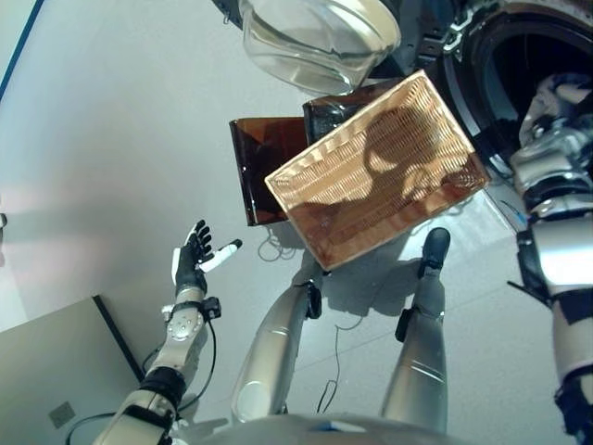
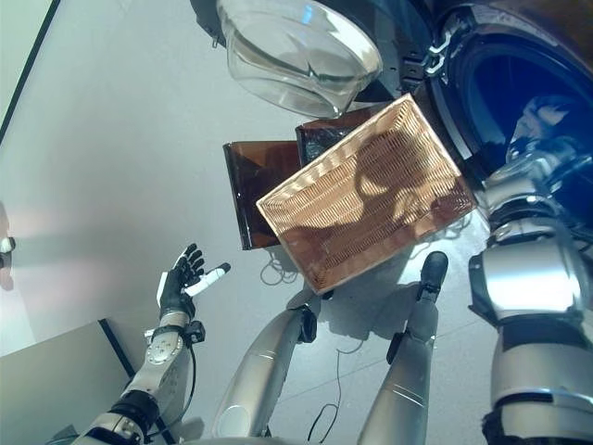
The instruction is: Pick up the clothes and place them into the washing machine
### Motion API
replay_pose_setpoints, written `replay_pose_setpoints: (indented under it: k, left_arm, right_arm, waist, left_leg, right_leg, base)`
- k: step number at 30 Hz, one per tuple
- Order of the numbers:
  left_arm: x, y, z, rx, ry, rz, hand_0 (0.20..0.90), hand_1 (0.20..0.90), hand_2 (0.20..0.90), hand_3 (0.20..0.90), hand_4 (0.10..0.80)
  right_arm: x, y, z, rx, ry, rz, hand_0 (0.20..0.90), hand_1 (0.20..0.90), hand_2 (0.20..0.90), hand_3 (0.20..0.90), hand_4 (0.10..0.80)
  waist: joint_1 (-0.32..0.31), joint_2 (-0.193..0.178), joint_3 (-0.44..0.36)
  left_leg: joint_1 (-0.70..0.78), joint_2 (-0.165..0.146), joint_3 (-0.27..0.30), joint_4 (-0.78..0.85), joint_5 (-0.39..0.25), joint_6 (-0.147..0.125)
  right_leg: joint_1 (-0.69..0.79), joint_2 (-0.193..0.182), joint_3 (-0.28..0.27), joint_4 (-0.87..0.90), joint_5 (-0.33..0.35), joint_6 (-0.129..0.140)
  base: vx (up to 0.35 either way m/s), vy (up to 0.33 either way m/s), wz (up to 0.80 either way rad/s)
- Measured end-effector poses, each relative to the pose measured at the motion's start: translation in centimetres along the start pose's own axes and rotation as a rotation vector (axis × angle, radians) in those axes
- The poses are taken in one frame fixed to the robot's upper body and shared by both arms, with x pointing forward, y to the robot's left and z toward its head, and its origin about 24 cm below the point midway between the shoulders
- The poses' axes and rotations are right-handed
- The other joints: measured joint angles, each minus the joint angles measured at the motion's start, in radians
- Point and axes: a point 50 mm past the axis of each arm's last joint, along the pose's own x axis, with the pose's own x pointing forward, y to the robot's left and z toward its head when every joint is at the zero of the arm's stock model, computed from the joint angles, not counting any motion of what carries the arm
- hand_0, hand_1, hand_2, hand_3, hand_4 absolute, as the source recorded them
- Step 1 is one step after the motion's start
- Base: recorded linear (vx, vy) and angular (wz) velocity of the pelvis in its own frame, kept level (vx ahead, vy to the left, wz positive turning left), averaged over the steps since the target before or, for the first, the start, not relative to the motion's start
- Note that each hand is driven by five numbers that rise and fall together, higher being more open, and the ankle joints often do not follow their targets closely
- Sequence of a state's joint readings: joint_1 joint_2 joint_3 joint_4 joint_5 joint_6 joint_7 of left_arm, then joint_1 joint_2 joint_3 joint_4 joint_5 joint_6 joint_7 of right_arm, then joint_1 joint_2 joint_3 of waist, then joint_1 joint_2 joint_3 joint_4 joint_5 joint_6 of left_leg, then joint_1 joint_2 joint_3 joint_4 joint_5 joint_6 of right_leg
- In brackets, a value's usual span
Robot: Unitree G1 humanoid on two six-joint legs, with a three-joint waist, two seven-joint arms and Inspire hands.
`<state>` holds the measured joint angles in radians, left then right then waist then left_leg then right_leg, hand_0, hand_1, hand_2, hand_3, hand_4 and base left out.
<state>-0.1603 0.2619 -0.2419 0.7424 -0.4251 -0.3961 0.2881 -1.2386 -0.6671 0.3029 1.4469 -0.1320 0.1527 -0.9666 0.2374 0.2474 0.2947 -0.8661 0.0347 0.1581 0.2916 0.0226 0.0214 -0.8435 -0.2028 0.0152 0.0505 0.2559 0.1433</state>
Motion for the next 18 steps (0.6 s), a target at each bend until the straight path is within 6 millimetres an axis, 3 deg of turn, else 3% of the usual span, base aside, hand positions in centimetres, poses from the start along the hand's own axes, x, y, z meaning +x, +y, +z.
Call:
replay_pose_setpoints:
  k: [5, 13, 18]
  left_arm:
    - [0.0, 0.1, -0.2, 0.023, 0.005, 0.000, 0.900, 0.900, 0.900, 0.900, 0.800]
    - [-0.2, 0.6, -1.0, 0.045, 0.037, 0.014, 0.900, 0.900, 0.900, 0.900, 0.800]
    - [-1.1, 1.5, -2.9, 0.104, 0.110, 0.035, 0.900, 0.900, 0.900, 0.900, 0.800]
  right_arm:
    - [-4.0, 3.2, -2.6, -0.069, -0.027, 0.124, 0.900, 0.900, 0.900, 0.900, 0.800]
    - [-8.9, 6.0, -5.8, -0.105, -0.026, 0.265, 0.900, 0.900, 0.900, 0.900, 0.800]
    - [-14.3, 7.8, -8.6, -0.174, -0.044, 0.412, 0.900, 0.900, 0.900, 0.900, 0.800]
  waist:
    - [-0.001, 0.000, 0.000]
    - [-0.003, -0.010, -0.017]
    - [-0.005, -0.047, -0.088]
  left_leg:
    - [-0.004, -0.003, 0.000, 0.061, -0.040, 0.011]
    - [-0.001, -0.015, 0.003, 0.112, -0.069, 0.029]
    - [-0.002, -0.015, 0.005, 0.126, -0.081, 0.032]
  right_leg:
    - [0.026, -0.008, -0.001, 0.001, 0.001, 0.001]
    - [0.052, -0.024, 0.000, -0.001, -0.006, -0.009]
    - [0.056, -0.026, 0.000, -0.001, -0.015, -0.002]
  base:
    - [0.012, 0.046, -0.02]
    - [0.000, 0.000, 0.00]
    - [0.007, 0.002, 0.00]
